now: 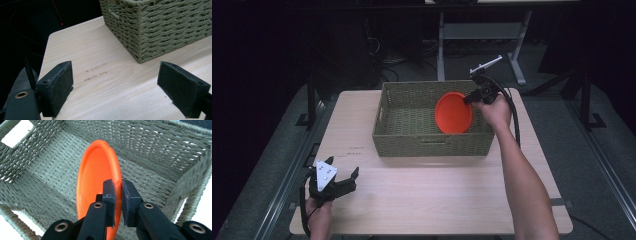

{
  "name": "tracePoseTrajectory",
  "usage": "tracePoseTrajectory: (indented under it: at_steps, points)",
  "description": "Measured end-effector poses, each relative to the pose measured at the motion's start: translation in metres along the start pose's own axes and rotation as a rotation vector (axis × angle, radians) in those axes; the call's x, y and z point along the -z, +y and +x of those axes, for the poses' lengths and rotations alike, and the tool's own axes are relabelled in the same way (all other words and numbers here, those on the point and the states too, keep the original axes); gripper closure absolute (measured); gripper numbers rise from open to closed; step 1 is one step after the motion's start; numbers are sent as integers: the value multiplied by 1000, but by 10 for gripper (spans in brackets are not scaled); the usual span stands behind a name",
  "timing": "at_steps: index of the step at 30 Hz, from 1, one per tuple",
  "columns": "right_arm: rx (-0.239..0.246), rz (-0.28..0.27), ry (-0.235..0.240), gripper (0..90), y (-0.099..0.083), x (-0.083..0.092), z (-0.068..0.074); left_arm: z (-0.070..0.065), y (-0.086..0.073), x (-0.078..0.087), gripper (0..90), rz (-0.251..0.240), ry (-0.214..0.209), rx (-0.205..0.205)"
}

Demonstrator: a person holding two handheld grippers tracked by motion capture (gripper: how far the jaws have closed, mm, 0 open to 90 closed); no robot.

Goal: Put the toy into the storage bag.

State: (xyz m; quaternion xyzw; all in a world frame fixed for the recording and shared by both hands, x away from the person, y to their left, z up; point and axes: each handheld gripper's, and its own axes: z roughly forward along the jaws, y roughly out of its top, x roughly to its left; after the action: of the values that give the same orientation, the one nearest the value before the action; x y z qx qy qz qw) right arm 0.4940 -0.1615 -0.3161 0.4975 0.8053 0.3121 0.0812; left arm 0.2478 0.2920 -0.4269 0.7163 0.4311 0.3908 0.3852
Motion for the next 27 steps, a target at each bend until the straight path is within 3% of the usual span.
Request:
tracePoseTrajectory:
  at_steps: [27]
  points:
    - [0,49,44,821,-4,-29,10,0,0,0,128,-4,1,10]
